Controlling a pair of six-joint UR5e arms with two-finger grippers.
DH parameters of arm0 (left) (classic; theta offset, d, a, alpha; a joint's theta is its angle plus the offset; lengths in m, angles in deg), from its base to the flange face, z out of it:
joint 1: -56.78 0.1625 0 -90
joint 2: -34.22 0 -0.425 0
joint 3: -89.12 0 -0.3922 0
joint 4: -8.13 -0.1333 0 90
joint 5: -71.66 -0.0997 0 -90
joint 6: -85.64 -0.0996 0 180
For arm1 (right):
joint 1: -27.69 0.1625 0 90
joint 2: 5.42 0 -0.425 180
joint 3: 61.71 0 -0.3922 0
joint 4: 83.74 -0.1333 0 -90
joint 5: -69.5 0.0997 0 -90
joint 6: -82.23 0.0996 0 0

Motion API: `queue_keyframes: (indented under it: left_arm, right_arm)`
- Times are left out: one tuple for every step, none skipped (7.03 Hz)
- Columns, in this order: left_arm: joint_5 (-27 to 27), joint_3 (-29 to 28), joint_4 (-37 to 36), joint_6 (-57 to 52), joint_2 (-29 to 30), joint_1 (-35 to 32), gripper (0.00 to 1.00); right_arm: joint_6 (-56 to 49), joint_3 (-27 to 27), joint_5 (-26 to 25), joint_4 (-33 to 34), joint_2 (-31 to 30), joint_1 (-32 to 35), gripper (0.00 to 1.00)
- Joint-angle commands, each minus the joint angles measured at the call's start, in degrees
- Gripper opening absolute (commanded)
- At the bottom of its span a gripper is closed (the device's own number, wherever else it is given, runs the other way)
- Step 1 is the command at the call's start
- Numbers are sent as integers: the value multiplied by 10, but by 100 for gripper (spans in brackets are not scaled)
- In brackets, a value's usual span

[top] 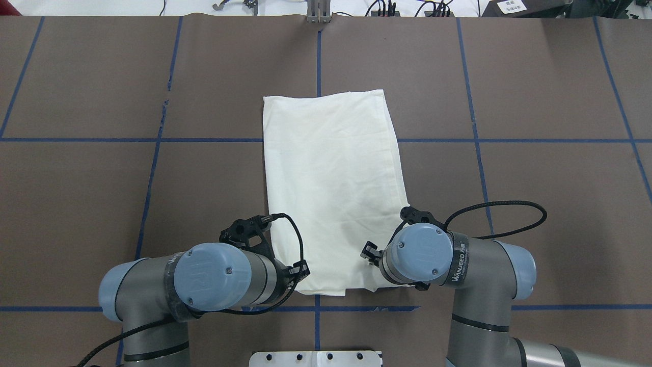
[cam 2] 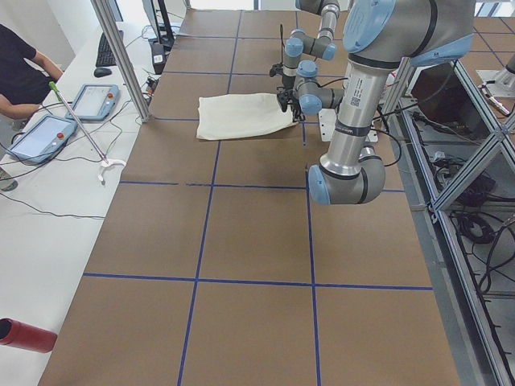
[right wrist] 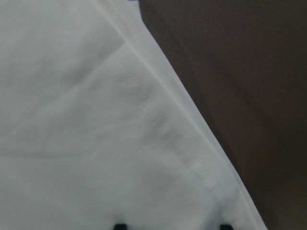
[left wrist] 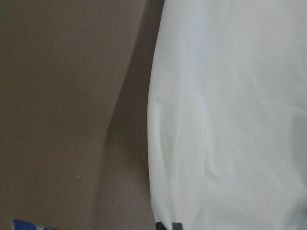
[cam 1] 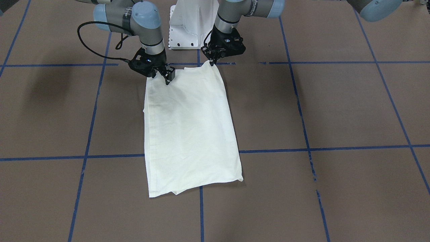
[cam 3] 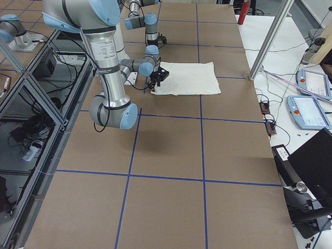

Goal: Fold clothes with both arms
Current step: 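Grasp the near corners with both grippers and adjust the folded shirt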

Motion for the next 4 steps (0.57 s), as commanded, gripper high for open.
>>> queue_keyframes:
  left_arm:
    - [0, 0, 0, 0, 0, 0, 0]
    - [0, 0, 0, 0, 0, 0, 0]
    - [0, 0, 0, 0, 0, 0, 0]
    - [0, 0, 0, 0, 0, 0, 0]
  right_arm:
    - [1, -3, 1, 0, 3, 1, 4]
    - [1, -4, 1, 0, 5, 4, 0]
    - [1, -4, 2, 0, 6, 8, 0]
    - [0, -7, 4, 0, 8, 14, 0]
